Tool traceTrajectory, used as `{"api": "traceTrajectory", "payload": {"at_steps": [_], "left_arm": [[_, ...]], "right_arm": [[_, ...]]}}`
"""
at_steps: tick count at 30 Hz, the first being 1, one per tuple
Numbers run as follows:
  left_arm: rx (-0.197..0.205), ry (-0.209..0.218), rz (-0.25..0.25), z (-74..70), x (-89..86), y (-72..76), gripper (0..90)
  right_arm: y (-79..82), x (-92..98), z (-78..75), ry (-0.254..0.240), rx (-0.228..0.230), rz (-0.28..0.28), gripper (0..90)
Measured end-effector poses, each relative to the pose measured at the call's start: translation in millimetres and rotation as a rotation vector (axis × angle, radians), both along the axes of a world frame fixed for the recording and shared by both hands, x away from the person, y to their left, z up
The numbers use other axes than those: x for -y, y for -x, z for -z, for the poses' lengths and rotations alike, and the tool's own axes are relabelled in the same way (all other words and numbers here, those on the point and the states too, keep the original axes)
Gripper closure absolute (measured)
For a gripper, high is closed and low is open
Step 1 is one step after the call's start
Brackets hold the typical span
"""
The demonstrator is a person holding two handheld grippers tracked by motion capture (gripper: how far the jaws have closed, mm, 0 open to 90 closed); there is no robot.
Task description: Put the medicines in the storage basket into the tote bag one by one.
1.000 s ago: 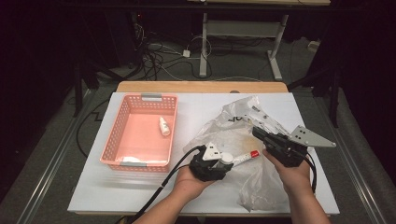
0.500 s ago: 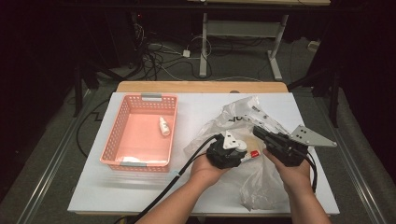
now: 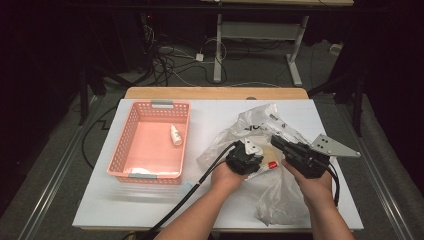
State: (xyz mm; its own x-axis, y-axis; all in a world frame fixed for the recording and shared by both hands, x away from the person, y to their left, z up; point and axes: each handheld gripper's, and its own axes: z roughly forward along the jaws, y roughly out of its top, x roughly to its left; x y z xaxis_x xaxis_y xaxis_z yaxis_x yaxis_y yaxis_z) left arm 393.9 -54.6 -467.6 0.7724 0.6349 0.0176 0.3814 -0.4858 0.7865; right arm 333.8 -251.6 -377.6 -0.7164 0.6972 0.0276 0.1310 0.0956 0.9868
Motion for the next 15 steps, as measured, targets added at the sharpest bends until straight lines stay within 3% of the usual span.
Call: {"api": "traceTrajectory", "payload": {"at_steps": [6, 15], "left_arm": [[-0.019, 0.001, 0.006, 2.9, -0.3, -1.1, 45.5], [0.016, 0.032, 0.014, -5.2, -3.6, 11.7, 34.7]], "right_arm": [[-0.1, 0.0, -0.1, -0.004, -0.002, 0.001, 90.0], [-0.2, -0.7, 0.3, 0.001, -0.001, -0.002, 90.0]]}}
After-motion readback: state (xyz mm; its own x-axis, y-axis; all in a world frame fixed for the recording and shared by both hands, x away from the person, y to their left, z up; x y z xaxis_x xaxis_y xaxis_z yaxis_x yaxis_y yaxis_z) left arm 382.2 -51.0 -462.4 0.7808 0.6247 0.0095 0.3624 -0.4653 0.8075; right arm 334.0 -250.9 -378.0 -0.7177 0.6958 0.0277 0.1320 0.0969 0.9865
